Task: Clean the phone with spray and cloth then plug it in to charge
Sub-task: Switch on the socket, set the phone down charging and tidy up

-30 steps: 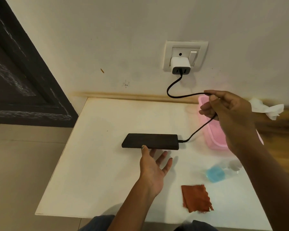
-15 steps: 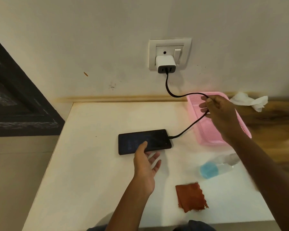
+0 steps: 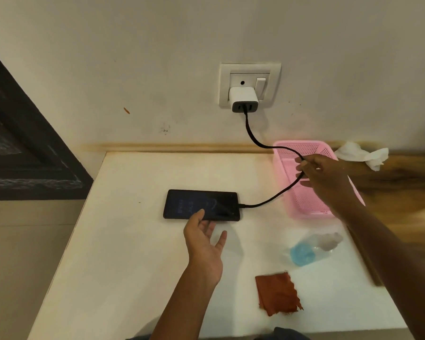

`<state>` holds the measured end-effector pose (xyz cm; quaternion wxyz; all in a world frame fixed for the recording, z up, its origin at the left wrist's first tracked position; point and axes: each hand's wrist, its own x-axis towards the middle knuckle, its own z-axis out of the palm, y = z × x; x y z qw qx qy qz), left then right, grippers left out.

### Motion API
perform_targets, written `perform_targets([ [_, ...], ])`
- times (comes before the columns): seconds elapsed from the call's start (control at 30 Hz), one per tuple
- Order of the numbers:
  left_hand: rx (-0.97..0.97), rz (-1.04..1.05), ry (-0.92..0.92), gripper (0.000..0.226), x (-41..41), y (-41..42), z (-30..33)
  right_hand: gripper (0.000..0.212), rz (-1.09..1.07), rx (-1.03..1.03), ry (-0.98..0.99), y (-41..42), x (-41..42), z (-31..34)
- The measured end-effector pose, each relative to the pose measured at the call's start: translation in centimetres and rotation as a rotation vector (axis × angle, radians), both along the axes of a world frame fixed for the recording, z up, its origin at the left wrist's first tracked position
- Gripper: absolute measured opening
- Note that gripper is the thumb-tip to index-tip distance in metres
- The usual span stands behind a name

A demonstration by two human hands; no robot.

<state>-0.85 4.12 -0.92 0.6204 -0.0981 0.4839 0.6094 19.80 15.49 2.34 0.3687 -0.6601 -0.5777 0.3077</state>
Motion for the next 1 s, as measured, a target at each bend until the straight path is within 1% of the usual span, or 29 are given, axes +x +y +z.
perform_targets([
  [0.13,0.025,0.056,-0.065,0.027,-0.3,0.1,0.0,0.022,-0.006,0.013,0.004,-0.2,-0.6,-0.1],
  [0.37,0.048,0.145,-0.145,0.036,-0.9,0.1,-0.2,0.022,0.009,0.003,-0.061,-0.2,-1.2,-0.1],
  [0.53,0.000,0.272,-0.078,0.038,-1.6,0.1,-0.4,0.018,0.103,-0.113,-0.167,-0.1,-0.6,-0.1],
  [0.63,-0.021,0.324,-0.027,0.029,-1.8,0.2,-0.7,0.016,0.158,-0.118,-0.256,0.0,-0.6,0.0],
  [0.7,-0.057,0.292,0.040,0.032,-1.7,0.2,-1.1,0.015,0.181,-0.104,-0.285,0.0,-0.7,0.3],
  [0.8,-0.177,0.194,0.166,0.040,-1.1,0.3,-1.6,0.014,0.211,-0.113,-0.275,0.3,-0.9,0.7],
  [0.87,-0.214,0.146,0.177,0.037,-0.5,0.2,-1.6,0.013,0.224,-0.137,-0.248,0.4,-1.1,1.0],
  [1.0,-0.156,0.067,0.138,0.037,-0.1,0.0,-1.1,0.013,0.243,-0.146,-0.252,0.6,-1.5,1.2],
])
